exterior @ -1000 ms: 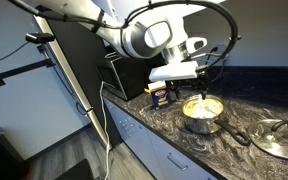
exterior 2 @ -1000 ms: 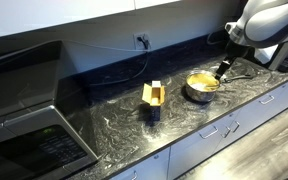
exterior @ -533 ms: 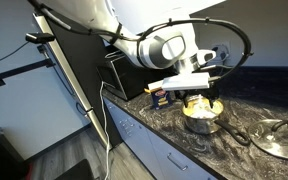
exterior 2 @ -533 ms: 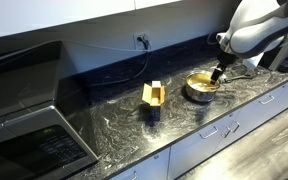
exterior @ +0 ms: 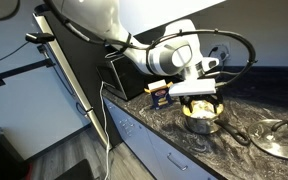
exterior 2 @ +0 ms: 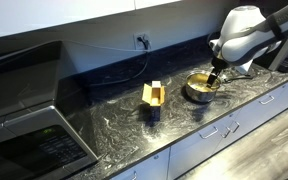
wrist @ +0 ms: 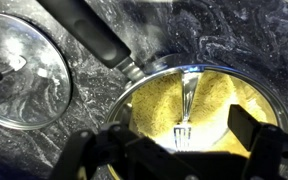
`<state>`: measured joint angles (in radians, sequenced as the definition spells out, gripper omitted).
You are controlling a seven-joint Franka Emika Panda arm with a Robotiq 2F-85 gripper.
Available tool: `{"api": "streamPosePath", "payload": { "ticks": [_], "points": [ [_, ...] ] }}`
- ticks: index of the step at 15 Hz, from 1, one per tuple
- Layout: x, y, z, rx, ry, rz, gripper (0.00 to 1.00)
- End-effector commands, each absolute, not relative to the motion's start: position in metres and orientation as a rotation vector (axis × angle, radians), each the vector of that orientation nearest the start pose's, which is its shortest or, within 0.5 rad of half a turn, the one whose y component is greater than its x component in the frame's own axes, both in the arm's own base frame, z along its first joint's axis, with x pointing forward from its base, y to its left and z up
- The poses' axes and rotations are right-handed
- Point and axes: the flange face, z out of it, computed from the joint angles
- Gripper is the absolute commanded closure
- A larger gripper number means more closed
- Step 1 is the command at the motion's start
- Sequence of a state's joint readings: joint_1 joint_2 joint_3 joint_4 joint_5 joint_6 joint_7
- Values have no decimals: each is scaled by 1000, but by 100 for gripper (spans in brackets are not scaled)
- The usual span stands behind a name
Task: Remove the fork from the pot
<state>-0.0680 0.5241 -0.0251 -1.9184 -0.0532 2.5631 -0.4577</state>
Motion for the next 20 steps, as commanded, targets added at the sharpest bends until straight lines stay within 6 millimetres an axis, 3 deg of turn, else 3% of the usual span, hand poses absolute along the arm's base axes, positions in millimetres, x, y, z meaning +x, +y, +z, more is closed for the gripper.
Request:
{"api": "streamPosePath", "payload": {
  "ticks": [1, 6, 8, 11, 12, 13, 14, 16, 17, 20],
  "points": [
    [647, -53, 223, -3139, -666, -141, 9],
    [645, -44, 213, -3140, -711, -32, 51],
    [645, -44, 212, -3156, -722, 43, 55],
    [648, -44, 214, -3205, -688, 167, 52],
    [650, -43, 215, -3220, -673, 199, 58],
    [653, -41, 217, -3227, -665, 220, 77],
    [656, -40, 218, -3234, -656, 236, 80],
    [660, -36, 220, -3238, -645, 258, 96],
    [663, -35, 221, -3237, -645, 262, 100],
    [667, -32, 227, -3236, -636, 255, 96]
  ]
}}
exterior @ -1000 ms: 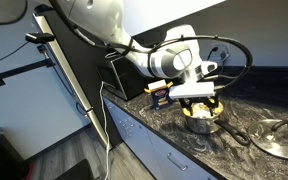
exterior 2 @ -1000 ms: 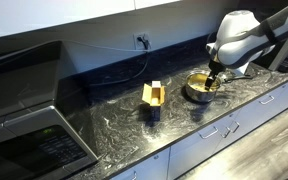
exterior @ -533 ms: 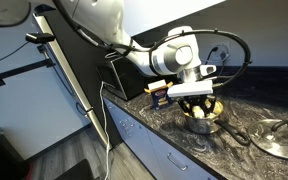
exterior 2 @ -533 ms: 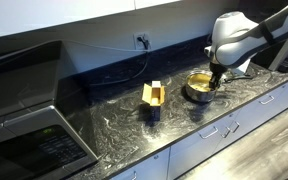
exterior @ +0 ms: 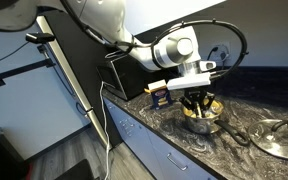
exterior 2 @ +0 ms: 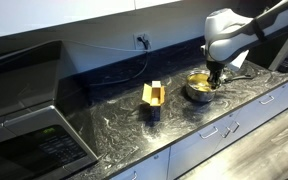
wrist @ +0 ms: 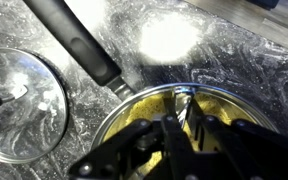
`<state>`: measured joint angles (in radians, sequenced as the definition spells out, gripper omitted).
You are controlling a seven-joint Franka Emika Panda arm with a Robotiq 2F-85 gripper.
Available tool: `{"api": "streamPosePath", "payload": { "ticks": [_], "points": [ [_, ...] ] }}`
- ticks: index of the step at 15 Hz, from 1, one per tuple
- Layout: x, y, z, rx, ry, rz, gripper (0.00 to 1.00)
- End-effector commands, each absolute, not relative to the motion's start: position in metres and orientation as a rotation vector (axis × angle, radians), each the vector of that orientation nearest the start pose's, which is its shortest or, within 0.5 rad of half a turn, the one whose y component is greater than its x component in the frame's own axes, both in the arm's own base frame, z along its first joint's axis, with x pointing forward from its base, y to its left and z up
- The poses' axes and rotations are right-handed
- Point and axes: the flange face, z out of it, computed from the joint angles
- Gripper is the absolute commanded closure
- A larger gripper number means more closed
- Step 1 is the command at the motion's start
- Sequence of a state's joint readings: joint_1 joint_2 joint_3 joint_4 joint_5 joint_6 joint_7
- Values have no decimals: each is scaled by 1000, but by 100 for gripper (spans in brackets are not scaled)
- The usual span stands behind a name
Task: Remove the fork from the pot
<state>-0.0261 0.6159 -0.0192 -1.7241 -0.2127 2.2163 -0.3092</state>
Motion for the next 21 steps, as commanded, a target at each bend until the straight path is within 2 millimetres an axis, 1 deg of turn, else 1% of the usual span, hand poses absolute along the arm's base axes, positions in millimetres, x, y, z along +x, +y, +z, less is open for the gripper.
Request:
{"api": "streamPosePath", "payload": {
  "ticks": [1, 4, 9, 13, 15, 17, 19, 21],
  "points": [
    [668, -32, 232, -3240, -629, 237, 96],
    [666, -33, 253, -3252, -601, 196, 96],
    [649, -32, 293, -3241, -603, 180, 96],
    [626, -32, 332, -3228, -622, 214, 96],
    [614, -34, 349, -3234, -613, 246, 96],
    [602, -31, 363, -3234, -621, 241, 96],
    [595, -24, 369, -3220, -621, 173, 96],
    [590, -12, 364, -3200, -599, 88, 96]
  ]
}}
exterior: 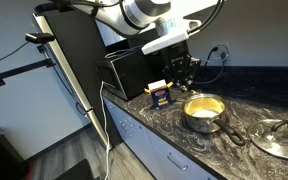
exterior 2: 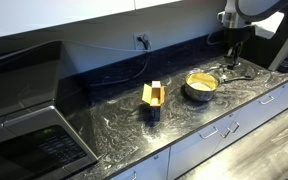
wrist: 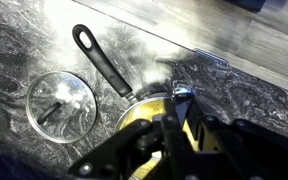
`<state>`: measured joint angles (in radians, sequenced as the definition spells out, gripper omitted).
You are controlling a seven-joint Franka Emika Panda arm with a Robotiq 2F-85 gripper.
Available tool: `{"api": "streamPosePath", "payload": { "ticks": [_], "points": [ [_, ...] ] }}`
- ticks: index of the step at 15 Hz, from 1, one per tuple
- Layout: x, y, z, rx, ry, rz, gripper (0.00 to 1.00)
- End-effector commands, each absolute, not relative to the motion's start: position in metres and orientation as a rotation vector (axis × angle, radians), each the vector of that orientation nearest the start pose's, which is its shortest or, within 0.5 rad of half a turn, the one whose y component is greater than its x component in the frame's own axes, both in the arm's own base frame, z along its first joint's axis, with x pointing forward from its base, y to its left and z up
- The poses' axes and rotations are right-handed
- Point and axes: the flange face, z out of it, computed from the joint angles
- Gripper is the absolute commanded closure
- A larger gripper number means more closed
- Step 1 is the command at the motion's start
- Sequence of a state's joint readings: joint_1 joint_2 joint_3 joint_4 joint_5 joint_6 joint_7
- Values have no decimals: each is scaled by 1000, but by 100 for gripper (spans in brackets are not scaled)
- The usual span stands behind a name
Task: Remove the fork from the pot
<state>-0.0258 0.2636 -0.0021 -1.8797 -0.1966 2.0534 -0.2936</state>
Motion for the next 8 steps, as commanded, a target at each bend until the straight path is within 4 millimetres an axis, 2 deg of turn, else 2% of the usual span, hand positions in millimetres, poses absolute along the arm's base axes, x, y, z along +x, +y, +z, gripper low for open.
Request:
{"api": "streamPosePath", "payload": {
  "ticks": [1, 5, 8],
  "points": [
    [588, -5, 360, -3180, -595, 41, 96],
    [584, 37, 327, -3096, -636, -189, 96],
    [574, 64, 299, -3059, -690, -294, 96]
  ]
}}
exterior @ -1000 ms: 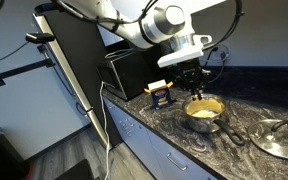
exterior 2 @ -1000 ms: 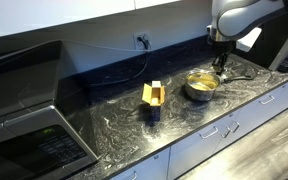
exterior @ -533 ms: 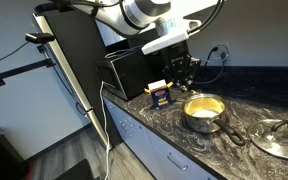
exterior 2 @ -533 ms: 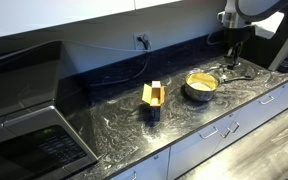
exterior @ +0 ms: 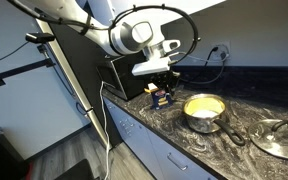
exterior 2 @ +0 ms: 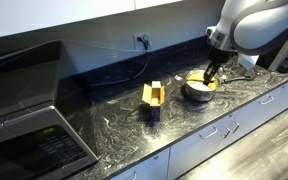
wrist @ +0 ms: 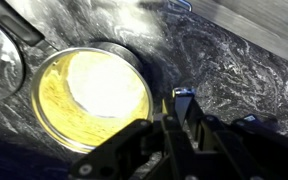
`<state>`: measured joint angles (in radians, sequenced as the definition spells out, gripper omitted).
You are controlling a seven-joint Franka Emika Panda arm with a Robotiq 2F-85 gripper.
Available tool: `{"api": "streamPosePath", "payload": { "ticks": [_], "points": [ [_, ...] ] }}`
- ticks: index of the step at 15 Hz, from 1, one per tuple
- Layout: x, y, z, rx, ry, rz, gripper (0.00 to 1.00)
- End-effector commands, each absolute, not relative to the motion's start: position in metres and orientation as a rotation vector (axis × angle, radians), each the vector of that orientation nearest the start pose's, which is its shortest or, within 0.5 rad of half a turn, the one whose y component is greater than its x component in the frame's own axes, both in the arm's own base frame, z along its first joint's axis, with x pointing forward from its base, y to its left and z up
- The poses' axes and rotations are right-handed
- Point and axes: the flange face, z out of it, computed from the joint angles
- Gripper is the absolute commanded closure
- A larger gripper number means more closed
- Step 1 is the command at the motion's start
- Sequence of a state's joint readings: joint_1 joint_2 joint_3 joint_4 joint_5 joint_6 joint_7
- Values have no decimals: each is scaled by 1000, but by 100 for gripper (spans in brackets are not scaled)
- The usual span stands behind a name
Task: Remove the fork from the pot
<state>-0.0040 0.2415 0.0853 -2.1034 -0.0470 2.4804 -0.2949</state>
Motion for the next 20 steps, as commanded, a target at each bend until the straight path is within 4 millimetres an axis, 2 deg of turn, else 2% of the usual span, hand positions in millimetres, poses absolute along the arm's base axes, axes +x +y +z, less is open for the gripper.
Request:
{"api": "streamPosePath", "payload": {
  "ticks": [1, 5, 8, 12, 15, 20],
  "points": [
    [570, 70, 290, -3054, -708, -299, 96],
    [556, 82, 257, -3043, -761, -246, 96],
    [557, 84, 234, -3026, -793, -226, 96],
    [566, 81, 203, -2981, -821, -271, 96],
    [565, 77, 179, -2979, -825, -252, 96],
    [562, 70, 156, -2988, -814, -207, 96]
  ]
}}
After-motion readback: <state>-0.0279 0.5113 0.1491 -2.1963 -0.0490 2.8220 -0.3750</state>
